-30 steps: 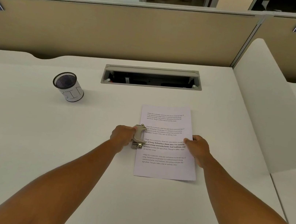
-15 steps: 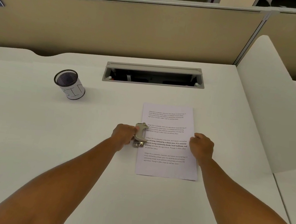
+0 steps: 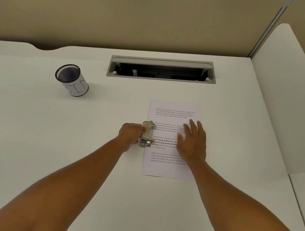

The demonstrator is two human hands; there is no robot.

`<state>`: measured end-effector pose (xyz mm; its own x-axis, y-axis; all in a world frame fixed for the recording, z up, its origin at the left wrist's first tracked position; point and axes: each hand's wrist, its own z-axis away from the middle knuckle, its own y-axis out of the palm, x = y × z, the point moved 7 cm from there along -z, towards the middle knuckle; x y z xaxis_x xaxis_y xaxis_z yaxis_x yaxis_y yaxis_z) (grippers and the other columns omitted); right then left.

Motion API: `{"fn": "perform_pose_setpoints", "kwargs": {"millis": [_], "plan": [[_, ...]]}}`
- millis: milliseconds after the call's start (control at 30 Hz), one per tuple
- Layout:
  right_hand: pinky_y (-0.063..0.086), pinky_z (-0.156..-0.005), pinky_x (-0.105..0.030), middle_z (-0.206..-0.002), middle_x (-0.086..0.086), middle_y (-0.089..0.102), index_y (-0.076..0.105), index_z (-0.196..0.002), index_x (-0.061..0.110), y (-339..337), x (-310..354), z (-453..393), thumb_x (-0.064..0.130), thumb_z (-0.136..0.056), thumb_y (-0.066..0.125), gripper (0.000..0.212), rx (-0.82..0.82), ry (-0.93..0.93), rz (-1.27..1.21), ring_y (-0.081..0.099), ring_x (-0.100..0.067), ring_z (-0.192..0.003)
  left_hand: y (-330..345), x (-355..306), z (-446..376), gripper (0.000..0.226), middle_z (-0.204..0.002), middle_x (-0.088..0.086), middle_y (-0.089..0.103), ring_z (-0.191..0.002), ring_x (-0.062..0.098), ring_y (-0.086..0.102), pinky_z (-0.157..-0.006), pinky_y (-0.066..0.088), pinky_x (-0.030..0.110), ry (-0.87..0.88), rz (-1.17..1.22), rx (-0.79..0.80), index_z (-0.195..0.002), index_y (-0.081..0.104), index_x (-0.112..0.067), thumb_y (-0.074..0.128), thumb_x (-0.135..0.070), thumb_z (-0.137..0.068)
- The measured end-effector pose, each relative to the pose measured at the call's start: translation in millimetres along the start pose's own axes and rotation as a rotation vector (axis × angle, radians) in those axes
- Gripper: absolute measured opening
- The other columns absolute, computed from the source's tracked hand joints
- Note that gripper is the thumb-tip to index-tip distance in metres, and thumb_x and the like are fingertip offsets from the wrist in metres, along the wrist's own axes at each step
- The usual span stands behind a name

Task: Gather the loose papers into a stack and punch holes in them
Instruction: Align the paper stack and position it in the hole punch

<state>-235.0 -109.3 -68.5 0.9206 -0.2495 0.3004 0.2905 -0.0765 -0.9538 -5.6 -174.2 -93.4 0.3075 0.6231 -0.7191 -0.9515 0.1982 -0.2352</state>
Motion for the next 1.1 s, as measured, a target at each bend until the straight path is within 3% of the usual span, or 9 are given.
{"fn": "perform_pose_setpoints", "kwargs": {"millis": [133, 300, 400, 500, 733, 900, 1100], "plan": [[0.012, -0.121, -0.044, -0.159, -0.006, 0.024, 0.043, -0.143, 0.010, 17.1, 5.4, 2.6, 0.033, -0.100, 0.037, 0.049, 0.058, -0.046, -0.023, 0.009, -0.026, -0.150, 1.0, 1.8, -0.2, 0.011, -0.086, 0.005, 0.064, -0.079, 0.019, 0.057, -0.075, 0.050, 0.033, 0.031, 0.022, 0.001, -0.083, 0.070, -0.018, 0.072, -0.028, -0.087], [0.008, -0.121, -0.046, -0.159, -0.008, 0.025, 0.044, -0.142, 0.009, 26.4, 4.2, 7.9, 0.029, -0.101, 0.038, 0.047, 0.017, -0.055, -0.065, 0.014, -0.029, -0.149, 2.6, 7.2, 0.3, 0.010, -0.089, 0.006, 0.062, -0.083, 0.021, 0.057, -0.081, 0.048, 0.035, 0.096, 0.070, -0.002, -0.093, 0.066, -0.021, 0.070, -0.028, -0.087], [0.010, -0.121, -0.048, -0.157, -0.010, 0.028, 0.047, -0.140, 0.007, 27.8, 4.5, 10.3, 0.027, -0.100, 0.041, 0.045, -0.021, -0.058, -0.087, 0.017, -0.031, -0.148, 0.9, 11.2, -0.6, 0.028, -0.110, 0.003, 0.071, -0.101, 0.021, 0.068, -0.094, 0.055, 0.039, 0.059, 0.101, -0.039, -0.111, 0.069, -0.016, 0.073, -0.028, -0.086], [0.011, -0.121, -0.049, -0.157, -0.010, 0.029, 0.047, -0.140, 0.008, 29.8, 3.9, 11.0, 0.026, -0.100, 0.041, 0.045, -0.035, -0.053, -0.090, 0.018, -0.031, -0.148, -1.3, 14.7, -3.4, 0.043, -0.118, 0.004, 0.070, -0.109, 0.023, 0.067, -0.098, 0.054, 0.043, 0.048, 0.111, -0.063, -0.123, 0.067, -0.014, 0.075, -0.029, -0.084], [0.016, -0.119, -0.051, -0.155, -0.012, 0.033, 0.050, -0.138, 0.006, 29.7, 4.5, 10.9, 0.025, -0.099, 0.044, 0.044, -0.069, -0.058, -0.091, 0.023, -0.033, -0.146, -5.1, 14.9, -0.4, 0.037, -0.086, -0.009, 0.069, -0.102, 0.022, 0.070, -0.094, 0.056, 0.044, 0.109, 0.081, -0.140, -0.114, 0.069, -0.022, 0.078, -0.032, -0.080], [0.016, -0.119, -0.051, -0.155, -0.011, 0.033, 0.050, -0.138, 0.007, 30.9, 2.6, 10.3, 0.026, -0.099, 0.044, 0.044, -0.065, -0.058, -0.095, 0.023, -0.033, -0.146, -6.6, 15.2, 2.5, 0.027, -0.083, -0.018, 0.072, -0.089, 0.006, 0.069, -0.089, 0.058, 0.036, 0.155, -0.028, -0.213, -0.107, 0.072, -0.033, 0.076, -0.035, -0.080], [0.014, -0.120, -0.050, -0.156, -0.011, 0.031, 0.048, -0.140, 0.009, 31.4, 3.3, 10.4, 0.027, -0.099, 0.042, 0.045, -0.053, -0.055, -0.092, 0.021, -0.032, -0.147, -8.0, 14.3, 2.1, 0.024, -0.083, -0.017, 0.073, -0.089, 0.006, 0.070, -0.089, 0.058, 0.035, 0.143, -0.036, -0.223, -0.102, 0.072, -0.033, 0.079, -0.034, -0.078]]}}
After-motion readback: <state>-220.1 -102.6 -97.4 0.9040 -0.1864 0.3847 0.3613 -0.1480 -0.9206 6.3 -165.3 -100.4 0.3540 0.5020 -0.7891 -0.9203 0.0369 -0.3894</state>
